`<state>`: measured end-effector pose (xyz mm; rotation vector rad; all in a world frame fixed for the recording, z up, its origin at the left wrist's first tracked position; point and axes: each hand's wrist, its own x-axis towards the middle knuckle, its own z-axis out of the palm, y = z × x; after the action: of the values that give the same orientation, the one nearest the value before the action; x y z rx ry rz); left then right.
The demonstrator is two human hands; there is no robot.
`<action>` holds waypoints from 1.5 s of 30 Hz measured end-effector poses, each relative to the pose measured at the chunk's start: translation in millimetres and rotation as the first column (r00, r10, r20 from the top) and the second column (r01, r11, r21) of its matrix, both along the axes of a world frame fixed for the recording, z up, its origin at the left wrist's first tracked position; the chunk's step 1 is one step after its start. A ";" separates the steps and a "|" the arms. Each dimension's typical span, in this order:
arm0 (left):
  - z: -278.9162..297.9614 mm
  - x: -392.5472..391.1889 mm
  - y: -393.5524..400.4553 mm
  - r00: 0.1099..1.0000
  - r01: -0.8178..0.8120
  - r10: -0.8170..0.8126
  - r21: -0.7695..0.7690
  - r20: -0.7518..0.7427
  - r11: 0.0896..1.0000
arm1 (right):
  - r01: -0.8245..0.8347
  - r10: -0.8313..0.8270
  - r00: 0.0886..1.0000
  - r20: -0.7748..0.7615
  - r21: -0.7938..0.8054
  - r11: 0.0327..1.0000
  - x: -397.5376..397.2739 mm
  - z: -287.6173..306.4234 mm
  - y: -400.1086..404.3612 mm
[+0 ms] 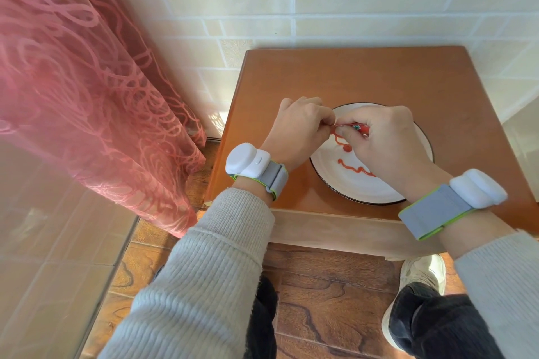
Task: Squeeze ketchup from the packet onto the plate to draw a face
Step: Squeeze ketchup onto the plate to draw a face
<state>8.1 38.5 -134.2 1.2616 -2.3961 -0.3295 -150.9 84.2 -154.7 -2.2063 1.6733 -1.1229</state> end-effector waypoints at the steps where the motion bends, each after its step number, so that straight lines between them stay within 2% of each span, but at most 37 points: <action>1: 0.0 0.5 0.1 1.000 0.001 -0.001 -0.002 0.001 1.000 | -0.002 0.002 1.000 0.000 0.001 1.000 0.3 0.1 0.1; 11: 1.2 5.8 -0.3 1.000 0.014 -0.014 0.012 0.021 1.000 | -0.034 0.034 0.999 -0.009 0.016 0.999 4.2 0.0 -1.1; 17: 1.9 6.6 -1.4 0.999 0.043 -0.043 0.004 0.004 0.999 | -0.005 0.003 0.999 0.044 0.032 0.999 3.6 1.1 -0.4; 25: 0.5 7.0 -2.1 0.999 0.044 -0.044 0.014 0.024 0.999 | -0.017 0.016 1.000 0.015 0.064 0.998 5.2 2.3 0.0; 30: 0.2 7.0 -3.8 1.000 0.022 -0.022 -0.007 -0.018 1.000 | -0.051 0.050 0.999 0.012 0.076 0.996 -3.9 6.0 -1.3; 34: 0.7 5.5 -6.9 0.998 -0.010 0.009 -0.019 -0.062 1.000 | 0.025 -0.025 1.000 0.010 0.002 1.000 -26.0 14.7 3.0; 41: 6.8 -14.1 -1.5 0.990 0.042 -0.047 -0.040 -0.129 0.998 | 0.101 -0.099 0.995 0.017 -0.186 0.977 -47.5 16.1 16.5; 45: 9.3 -27.4 2.0 0.987 0.067 -0.082 -0.111 -0.141 0.992 | 0.120 -0.116 0.993 0.031 -0.194 0.974 -59.4 20.5 22.6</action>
<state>-19.3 40.4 -124.9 1.0657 -2.3086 -0.3012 -210.3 106.8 -134.2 -2.2238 1.7766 -1.3905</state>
